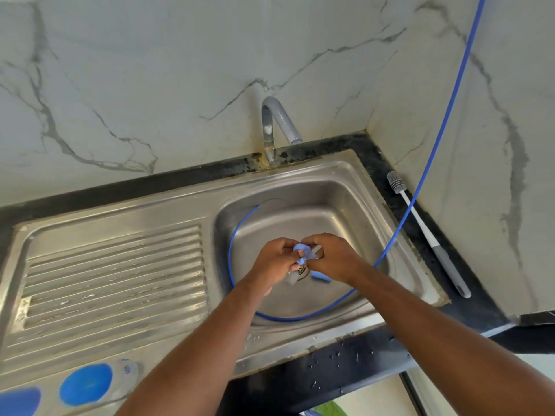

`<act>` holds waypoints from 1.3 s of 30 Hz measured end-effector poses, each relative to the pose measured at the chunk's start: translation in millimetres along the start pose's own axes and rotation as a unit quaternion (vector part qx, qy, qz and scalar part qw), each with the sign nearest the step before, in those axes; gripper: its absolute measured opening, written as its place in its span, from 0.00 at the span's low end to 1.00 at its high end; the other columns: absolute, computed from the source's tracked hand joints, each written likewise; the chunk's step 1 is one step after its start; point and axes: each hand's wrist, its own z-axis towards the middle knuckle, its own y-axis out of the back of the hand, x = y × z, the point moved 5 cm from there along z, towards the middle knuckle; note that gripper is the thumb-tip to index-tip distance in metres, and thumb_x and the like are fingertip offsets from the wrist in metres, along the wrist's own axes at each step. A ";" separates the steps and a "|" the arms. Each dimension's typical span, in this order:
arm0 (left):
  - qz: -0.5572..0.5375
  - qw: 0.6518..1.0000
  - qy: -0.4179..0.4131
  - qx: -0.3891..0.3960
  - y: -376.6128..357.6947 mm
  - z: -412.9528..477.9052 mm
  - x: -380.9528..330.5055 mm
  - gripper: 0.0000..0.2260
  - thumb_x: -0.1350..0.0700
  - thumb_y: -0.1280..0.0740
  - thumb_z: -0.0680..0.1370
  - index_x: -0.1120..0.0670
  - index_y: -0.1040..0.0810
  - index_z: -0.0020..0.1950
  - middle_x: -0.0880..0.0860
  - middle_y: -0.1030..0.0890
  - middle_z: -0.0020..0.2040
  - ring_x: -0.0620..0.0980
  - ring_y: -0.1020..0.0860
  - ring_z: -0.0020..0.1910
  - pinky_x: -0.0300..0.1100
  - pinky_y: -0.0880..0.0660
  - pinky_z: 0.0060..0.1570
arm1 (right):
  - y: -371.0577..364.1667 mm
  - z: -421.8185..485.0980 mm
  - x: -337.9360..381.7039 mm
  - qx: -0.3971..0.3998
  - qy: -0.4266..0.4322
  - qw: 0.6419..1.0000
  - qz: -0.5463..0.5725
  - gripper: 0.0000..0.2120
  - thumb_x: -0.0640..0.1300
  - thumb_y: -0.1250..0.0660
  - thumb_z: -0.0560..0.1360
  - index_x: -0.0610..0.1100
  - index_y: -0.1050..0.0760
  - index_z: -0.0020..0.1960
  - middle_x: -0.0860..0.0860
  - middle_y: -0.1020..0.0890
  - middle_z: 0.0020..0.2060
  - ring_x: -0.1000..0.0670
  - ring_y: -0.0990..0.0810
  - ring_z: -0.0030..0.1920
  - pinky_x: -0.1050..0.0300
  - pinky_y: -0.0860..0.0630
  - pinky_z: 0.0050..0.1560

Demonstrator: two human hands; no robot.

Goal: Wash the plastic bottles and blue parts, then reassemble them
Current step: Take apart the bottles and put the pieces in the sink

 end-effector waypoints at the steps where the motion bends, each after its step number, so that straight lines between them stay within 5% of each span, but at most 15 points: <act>1: -0.016 1.000 -0.001 -0.004 3.0 -3.1 0.0 0.04 0.58 0.29 0.78 0.56 0.17 0.52 0.63 0.15 0.48 0.55 0.16 0.46 0.58 0.20 0.58 | 0.2 -5.4 4.1 0.021 -0.003 0.999 0.031 0.21 0.58 0.27 0.65 0.55 0.18 0.57 0.53 0.16 0.48 0.55 0.18 0.43 0.57 0.21 0.50; 4: -0.062 0.998 0.001 0.001 5.6 -13.7 -2.0 0.05 0.62 0.34 0.82 0.59 0.19 0.56 0.63 0.16 0.54 0.55 0.15 0.51 0.46 0.18 0.54 | 4.7 -18.8 12.4 0.036 -0.031 0.983 0.178 0.09 0.47 0.30 0.71 0.55 0.16 0.50 0.42 0.14 0.48 0.48 0.16 0.44 0.50 0.19 0.54; 6: -0.079 0.997 -0.005 0.011 4.4 -21.1 -5.3 0.06 0.63 0.37 0.83 0.60 0.20 0.56 0.62 0.17 0.54 0.54 0.16 0.50 0.42 0.18 0.51 | 7.2 -23.4 12.3 0.017 -0.040 0.978 0.205 0.12 0.37 0.35 0.78 0.45 0.18 0.58 0.41 0.15 0.51 0.48 0.16 0.45 0.48 0.17 0.53; 9: -0.086 0.996 -0.020 0.025 -0.3 -31.9 -11.5 0.07 0.62 0.38 0.84 0.60 0.21 0.59 0.60 0.16 0.54 0.52 0.14 0.49 0.41 0.18 0.50 | 3.8 -30.1 12.9 0.026 -0.034 0.979 0.199 0.13 0.41 0.35 0.81 0.43 0.21 0.65 0.47 0.14 0.51 0.51 0.14 0.49 0.54 0.16 0.47; 14: -0.098 0.994 -0.025 0.032 -2.7 -44.1 -16.7 0.11 0.61 0.38 0.84 0.63 0.21 0.63 0.62 0.16 0.56 0.54 0.15 0.53 0.41 0.18 0.51 | 5.9 -41.4 19.3 0.029 -0.012 0.962 0.272 0.09 0.42 0.29 0.79 0.42 0.16 0.58 0.45 0.13 0.48 0.44 0.14 0.51 0.48 0.18 0.58; 20: -0.107 0.993 -0.032 0.042 -0.2 -51.0 -16.3 0.10 0.59 0.38 0.85 0.61 0.20 0.61 0.61 0.16 0.56 0.55 0.16 0.56 0.43 0.19 0.55 | 6.4 -47.6 29.6 0.030 0.007 0.958 0.285 0.11 0.41 0.27 0.78 0.41 0.16 0.59 0.47 0.12 0.48 0.49 0.13 0.51 0.51 0.19 0.59; 26: -0.075 0.995 -0.047 0.039 -0.4 -54.2 -17.6 0.10 0.60 0.37 0.85 0.64 0.22 0.62 0.62 0.16 0.55 0.56 0.14 0.52 0.42 0.19 0.54 | -7.1 -43.1 29.4 -0.009 -0.034 0.973 0.228 0.06 0.44 0.25 0.73 0.50 0.13 0.50 0.48 0.12 0.42 0.47 0.13 0.46 0.37 0.19 0.58; 30: -0.049 0.997 -0.052 0.035 -2.9 -49.1 -17.4 0.09 0.62 0.36 0.84 0.64 0.22 0.61 0.60 0.16 0.54 0.49 0.14 0.48 0.38 0.19 0.49 | -7.9 -40.4 31.3 -0.076 -0.058 0.986 0.139 0.06 0.43 0.27 0.71 0.48 0.14 0.47 0.50 0.14 0.39 0.50 0.15 0.42 0.56 0.17 0.43; 33: 0.015 0.998 -0.060 0.023 -6.0 -46.4 -18.0 0.07 0.62 0.31 0.80 0.59 0.20 0.58 0.57 0.16 0.51 0.52 0.15 0.49 0.46 0.18 0.54 | -4.8 -40.5 29.4 -0.123 -0.071 0.986 0.089 0.04 0.39 0.27 0.73 0.43 0.17 0.47 0.51 0.17 0.39 0.54 0.22 0.37 0.72 0.32 0.28; 39: 0.100 0.991 -0.086 -0.012 -6.0 -46.7 -18.9 0.09 0.53 0.28 0.72 0.47 0.18 0.51 0.49 0.14 0.48 0.52 0.15 0.49 0.57 0.18 0.55 | -5.3 -35.8 23.1 -0.122 -0.058 0.988 0.075 0.07 0.37 0.32 0.73 0.44 0.16 0.46 0.52 0.16 0.36 0.53 0.17 0.39 0.67 0.25 0.33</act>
